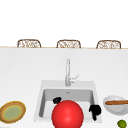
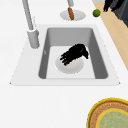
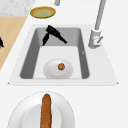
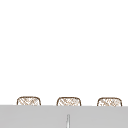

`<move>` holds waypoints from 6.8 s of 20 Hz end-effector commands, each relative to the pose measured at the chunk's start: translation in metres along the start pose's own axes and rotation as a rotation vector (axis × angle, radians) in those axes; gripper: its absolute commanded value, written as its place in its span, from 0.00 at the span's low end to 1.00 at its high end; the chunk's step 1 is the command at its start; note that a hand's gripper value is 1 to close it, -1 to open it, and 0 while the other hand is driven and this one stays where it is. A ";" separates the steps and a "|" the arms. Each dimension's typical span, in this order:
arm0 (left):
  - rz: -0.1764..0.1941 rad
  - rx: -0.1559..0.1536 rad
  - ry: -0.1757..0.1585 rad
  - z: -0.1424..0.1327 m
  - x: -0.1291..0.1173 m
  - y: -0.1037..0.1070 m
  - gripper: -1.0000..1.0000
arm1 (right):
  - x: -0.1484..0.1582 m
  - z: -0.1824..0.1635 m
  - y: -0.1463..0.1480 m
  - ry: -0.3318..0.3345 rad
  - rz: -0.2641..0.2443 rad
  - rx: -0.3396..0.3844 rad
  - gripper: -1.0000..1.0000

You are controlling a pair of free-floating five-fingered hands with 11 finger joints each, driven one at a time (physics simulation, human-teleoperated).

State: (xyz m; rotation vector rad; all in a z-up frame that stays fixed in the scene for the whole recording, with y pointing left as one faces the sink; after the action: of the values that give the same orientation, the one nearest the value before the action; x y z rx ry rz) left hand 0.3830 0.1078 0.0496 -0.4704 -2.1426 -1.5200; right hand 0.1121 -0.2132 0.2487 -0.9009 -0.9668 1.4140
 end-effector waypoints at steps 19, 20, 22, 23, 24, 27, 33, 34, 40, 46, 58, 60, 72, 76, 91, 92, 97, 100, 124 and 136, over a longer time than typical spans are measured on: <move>-0.013 -0.044 0.029 0.091 0.070 0.047 0.00 | 0.000 0.000 0.000 0.000 0.000 0.000 0.50; -0.006 -0.028 0.021 0.096 0.069 0.049 0.00 | 0.000 0.000 0.000 0.000 0.000 0.000 0.50; -0.004 -0.031 0.024 0.096 0.068 0.049 0.00 | 0.000 0.000 0.000 0.000 0.000 0.000 0.50; -0.003 -0.025 0.020 0.093 0.067 0.049 0.00 | 0.000 0.000 0.000 0.000 0.000 0.000 0.50; -0.004 -0.025 0.021 0.095 0.068 0.049 0.00 | 0.000 0.000 0.000 0.000 0.000 0.000 0.50; -0.012 -0.063 -0.001 0.072 0.059 0.037 0.00 | 0.000 0.000 0.000 0.000 0.000 0.000 0.50; 0.034 -0.070 0.012 0.051 0.046 0.018 0.00 | 0.000 0.000 0.000 0.000 0.000 0.000 0.50; 0.036 -0.070 0.013 0.047 0.043 0.014 0.00 | 0.000 0.000 0.000 0.000 0.000 0.000 0.50; 0.039 -0.058 0.040 0.017 0.022 -0.012 0.00 | 0.000 0.000 0.000 0.000 0.000 0.000 0.50; 0.028 -0.089 0.078 -0.010 -0.004 -0.037 0.00 | 0.000 0.000 0.000 0.000 0.000 0.000 0.50; 0.026 -0.081 0.073 -0.064 -0.066 -0.080 0.00 | 0.000 0.000 0.000 0.000 0.000 0.000 0.50; 0.032 -0.084 0.078 -0.068 -0.084 -0.085 0.00 | 0.000 0.000 0.000 0.000 0.000 0.000 0.50; 0.148 -0.120 0.117 -0.084 -0.149 -0.100 0.00 | 0.000 0.000 0.000 0.000 0.000 0.000 0.50; 0.148 -0.137 0.126 -0.091 -0.176 -0.110 0.00 | 0.000 0.000 0.000 0.000 0.000 0.000 0.50; 0.118 -0.162 0.138 -0.084 -0.174 -0.117 1.00 | 0.000 0.000 0.000 0.000 0.000 0.000 0.50; 0.100 -0.128 0.158 -0.089 -0.173 -0.112 1.00 | 0.000 0.000 0.000 0.000 0.000 0.000 0.50; 0.036 0.005 0.178 -0.104 -0.181 -0.102 1.00 | 0.000 0.000 0.000 0.000 0.000 0.000 0.50; 0.031 0.030 0.167 -0.108 -0.184 -0.096 1.00 | 0.000 0.000 0.000 0.000 0.000 0.000 0.50; -0.045 0.001 0.160 -0.080 -0.086 0.014 1.00 | 0.000 0.000 0.000 0.000 0.000 0.000 0.50; -0.029 0.018 0.170 -0.031 -0.026 0.097 1.00 | 0.000 0.000 0.000 0.000 0.000 0.000 0.50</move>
State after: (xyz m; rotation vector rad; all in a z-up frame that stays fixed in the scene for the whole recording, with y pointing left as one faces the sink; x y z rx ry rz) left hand 0.4653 0.0921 0.1002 -0.2817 -2.0463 -1.4779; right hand 0.1121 -0.2132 0.2487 -0.9009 -0.9668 1.4140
